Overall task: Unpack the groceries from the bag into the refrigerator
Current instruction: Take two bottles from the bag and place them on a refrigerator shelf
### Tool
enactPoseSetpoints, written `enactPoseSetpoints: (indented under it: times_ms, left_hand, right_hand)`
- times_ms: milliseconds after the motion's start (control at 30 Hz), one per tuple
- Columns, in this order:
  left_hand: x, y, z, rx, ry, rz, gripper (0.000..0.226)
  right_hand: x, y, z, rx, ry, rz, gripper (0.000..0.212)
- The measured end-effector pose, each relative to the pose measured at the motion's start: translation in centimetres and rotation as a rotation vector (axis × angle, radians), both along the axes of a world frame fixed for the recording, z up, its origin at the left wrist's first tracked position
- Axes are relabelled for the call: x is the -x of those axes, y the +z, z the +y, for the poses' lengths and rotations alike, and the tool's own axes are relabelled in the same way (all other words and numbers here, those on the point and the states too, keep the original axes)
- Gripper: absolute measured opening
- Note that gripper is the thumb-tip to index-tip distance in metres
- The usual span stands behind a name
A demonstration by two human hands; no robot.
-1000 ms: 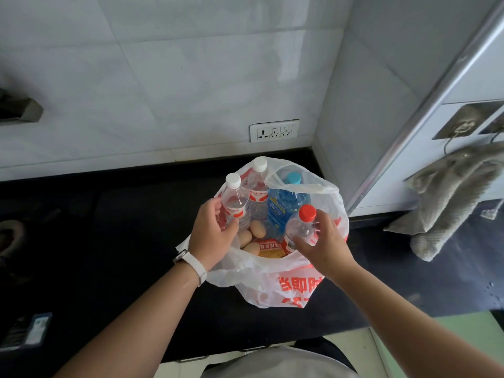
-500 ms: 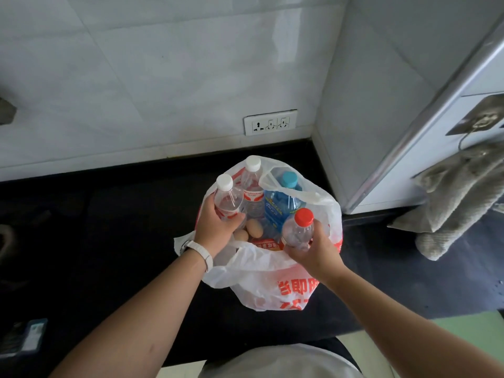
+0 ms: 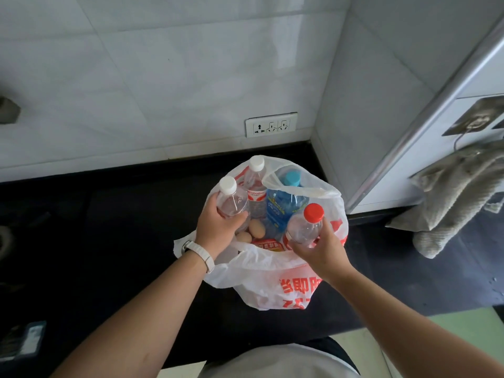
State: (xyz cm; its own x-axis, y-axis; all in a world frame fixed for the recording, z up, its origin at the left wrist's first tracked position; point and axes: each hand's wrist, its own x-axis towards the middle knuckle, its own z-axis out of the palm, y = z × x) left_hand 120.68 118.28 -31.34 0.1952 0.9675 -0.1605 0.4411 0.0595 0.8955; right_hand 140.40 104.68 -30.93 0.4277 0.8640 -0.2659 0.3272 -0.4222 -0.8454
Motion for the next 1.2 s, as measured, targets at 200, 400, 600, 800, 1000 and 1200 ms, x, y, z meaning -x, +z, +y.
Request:
enactPoseSetpoints:
  times_ms: [200, 400, 600, 800, 1000, 1200]
  left_hand:
    - [1.4, 3.0, -1.5, -0.094, -0.058, -0.096, 0.055]
    - [2.0, 6.9, -3.0, -0.161, -0.03, -0.214, 0.057]
    - [2.2, 9.4, -5.7, -0.189, 0.065, -0.326, 0.056]
    - [1.4, 11.7, -9.5, -0.237, 0.236, -0.337, 0.048]
    - [1.4, 12.6, -13.6, -0.256, 0.386, -0.314, 0.043]
    - [2.0, 12.8, -18.8, -0.267, 0.564, -0.325, 0.045]
  right_hand:
    - [0.6, 3.0, -0.6, -0.111, 0.013, -0.026, 0.07]
    - [1.1, 5.9, -1.1, -0.23, 0.051, -0.008, 0.068]
    - [0.9, 8.0, -0.9, -0.365, 0.153, 0.101, 0.062]
    - [-0.1, 9.9, -1.0, -0.431, 0.257, 0.169, 0.057]
    - [-1.6, 10.7, -2.1, -0.462, 0.362, 0.247, 0.051]
    - [-0.9, 10.3, -3.0, -0.419, 0.491, 0.308, 0.057]
